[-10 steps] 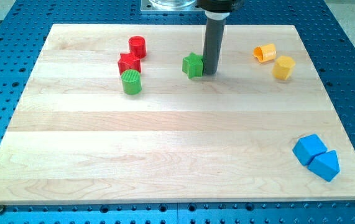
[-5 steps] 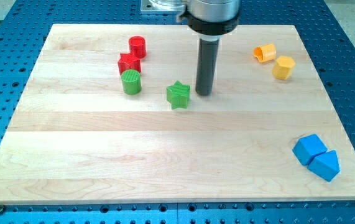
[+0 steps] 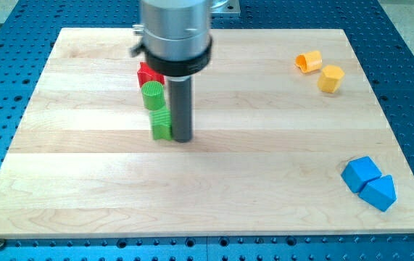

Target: Keep green star at bottom left to green circle

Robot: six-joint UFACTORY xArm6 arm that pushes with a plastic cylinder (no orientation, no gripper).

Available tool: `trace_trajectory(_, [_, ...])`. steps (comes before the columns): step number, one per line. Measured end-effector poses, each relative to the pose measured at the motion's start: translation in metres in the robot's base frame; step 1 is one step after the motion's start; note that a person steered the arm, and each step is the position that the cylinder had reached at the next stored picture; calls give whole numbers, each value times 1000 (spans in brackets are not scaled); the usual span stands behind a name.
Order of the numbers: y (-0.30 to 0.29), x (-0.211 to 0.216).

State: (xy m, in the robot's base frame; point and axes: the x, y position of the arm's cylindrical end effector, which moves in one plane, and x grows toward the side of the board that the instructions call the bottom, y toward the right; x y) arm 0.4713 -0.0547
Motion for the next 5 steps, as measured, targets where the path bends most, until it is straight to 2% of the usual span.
trace_trajectory(1, [-33,-5])
trace_trajectory(2, [11,32])
trace_trajectory(3, [-60,62])
trace_trajectory(4, [-105,49])
trace_trajectory(5, [-82,16])
